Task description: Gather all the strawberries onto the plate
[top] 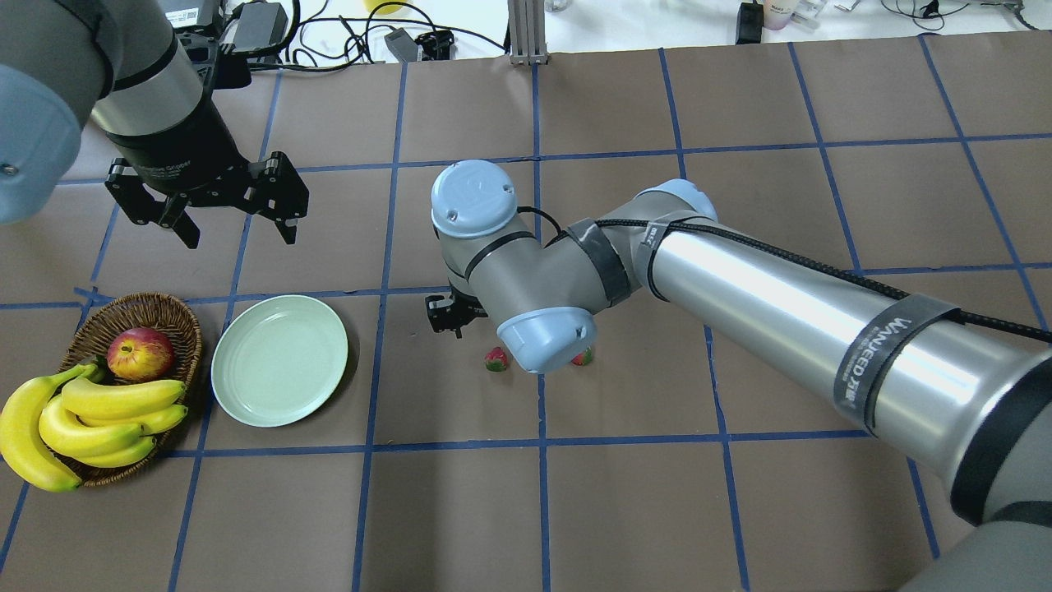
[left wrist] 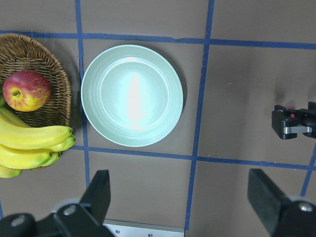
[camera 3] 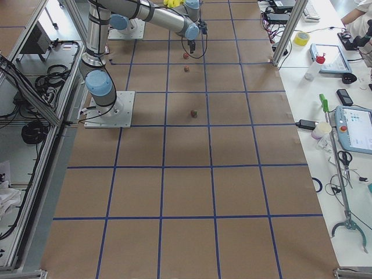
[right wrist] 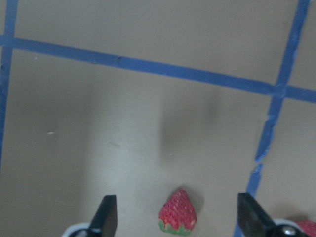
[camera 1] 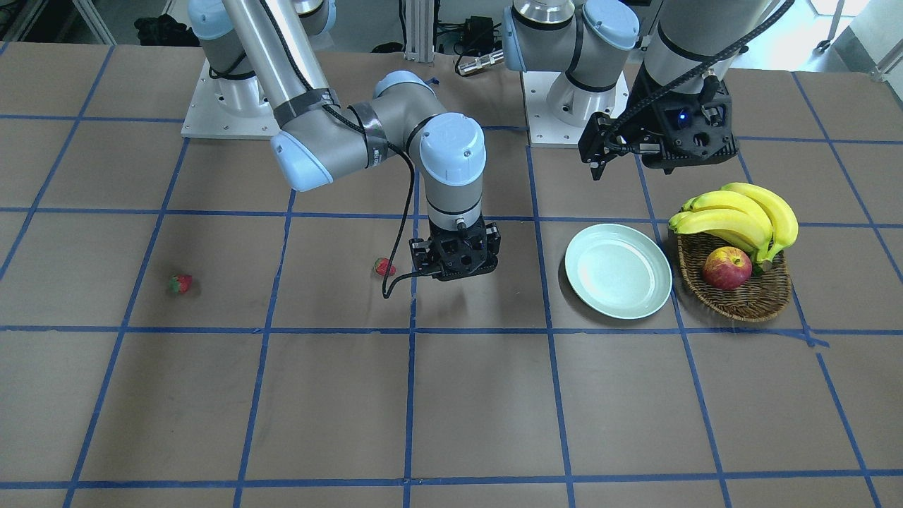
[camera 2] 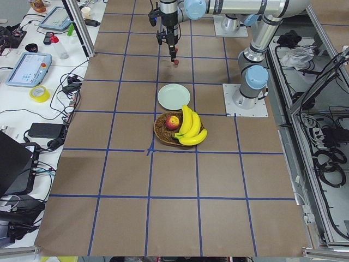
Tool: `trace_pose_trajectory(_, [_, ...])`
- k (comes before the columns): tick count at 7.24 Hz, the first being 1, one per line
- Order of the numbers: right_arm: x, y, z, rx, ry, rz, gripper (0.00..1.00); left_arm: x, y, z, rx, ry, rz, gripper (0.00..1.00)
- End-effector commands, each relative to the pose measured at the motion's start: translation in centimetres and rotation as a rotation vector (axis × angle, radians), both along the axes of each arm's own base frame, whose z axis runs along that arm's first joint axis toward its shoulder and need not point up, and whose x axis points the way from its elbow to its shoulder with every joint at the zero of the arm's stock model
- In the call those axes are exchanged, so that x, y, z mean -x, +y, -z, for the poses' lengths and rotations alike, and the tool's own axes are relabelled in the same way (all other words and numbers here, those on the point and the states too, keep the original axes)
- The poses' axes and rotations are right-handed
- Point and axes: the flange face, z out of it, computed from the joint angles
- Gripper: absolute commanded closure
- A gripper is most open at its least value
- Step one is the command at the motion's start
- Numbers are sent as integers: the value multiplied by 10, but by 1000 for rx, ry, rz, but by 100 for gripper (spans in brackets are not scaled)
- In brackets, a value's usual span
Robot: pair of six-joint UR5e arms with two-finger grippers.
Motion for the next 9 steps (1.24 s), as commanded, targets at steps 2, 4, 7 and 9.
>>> trace_pose_trajectory(2, [111, -19, -30, -53, 96, 1, 0, 0, 0, 0, 0, 1, -1, 0])
trace_pose_trajectory(4, [134, 17, 25, 27, 94, -2, 0, 0, 0, 0, 0, 1, -1, 0])
trace_pose_trajectory(7, [131, 28, 48, 28, 39, 19, 2, 0, 0, 0, 0, -1, 1, 0])
trace_pose_trajectory(9, [119, 17, 40, 15, -20, 12, 0, 0, 0, 0, -1, -1, 1, 0])
